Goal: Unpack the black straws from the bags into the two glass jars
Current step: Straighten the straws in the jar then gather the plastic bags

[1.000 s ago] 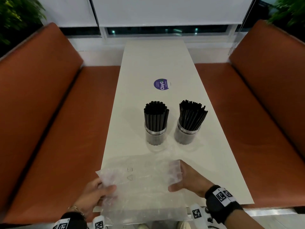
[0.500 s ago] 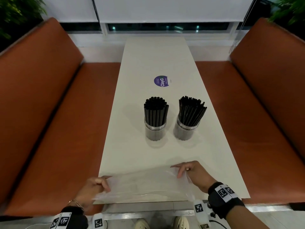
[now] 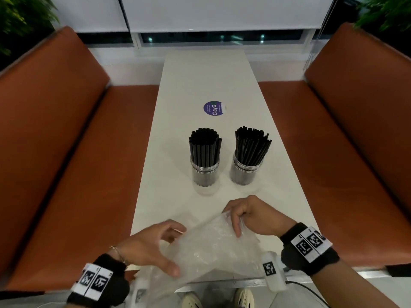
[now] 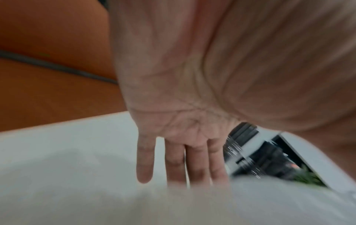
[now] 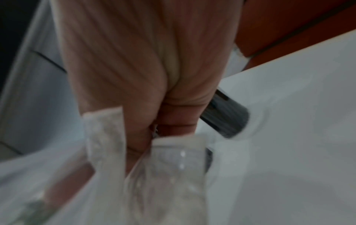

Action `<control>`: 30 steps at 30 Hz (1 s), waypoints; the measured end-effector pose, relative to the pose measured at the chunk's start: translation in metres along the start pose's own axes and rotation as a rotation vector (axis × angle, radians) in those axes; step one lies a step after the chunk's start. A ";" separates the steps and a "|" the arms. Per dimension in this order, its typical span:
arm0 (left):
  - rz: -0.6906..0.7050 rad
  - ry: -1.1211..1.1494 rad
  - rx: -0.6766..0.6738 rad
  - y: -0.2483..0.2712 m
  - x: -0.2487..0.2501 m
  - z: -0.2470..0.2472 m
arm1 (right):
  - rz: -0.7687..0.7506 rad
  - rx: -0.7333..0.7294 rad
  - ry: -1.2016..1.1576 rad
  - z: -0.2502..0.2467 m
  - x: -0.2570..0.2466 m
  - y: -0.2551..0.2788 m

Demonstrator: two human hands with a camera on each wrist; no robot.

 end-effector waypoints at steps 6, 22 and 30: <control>0.103 0.155 0.086 -0.018 0.015 0.036 | -0.016 0.037 0.315 -0.039 -0.014 0.007; 0.381 0.274 0.014 -0.027 0.074 0.105 | -0.116 0.312 0.823 0.021 -0.013 0.094; 0.585 0.293 0.131 -0.025 0.130 0.130 | 0.180 0.202 -0.343 -0.015 0.008 0.105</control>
Point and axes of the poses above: each hand's wrist, its own y-axis away from the middle knuckle, its own z-axis out of the palm, x = y × z, the point moved 6 cm from there along -y, towards the middle knuckle, and after that the axes turned 14 degrees about y, right-handed, at the moved point
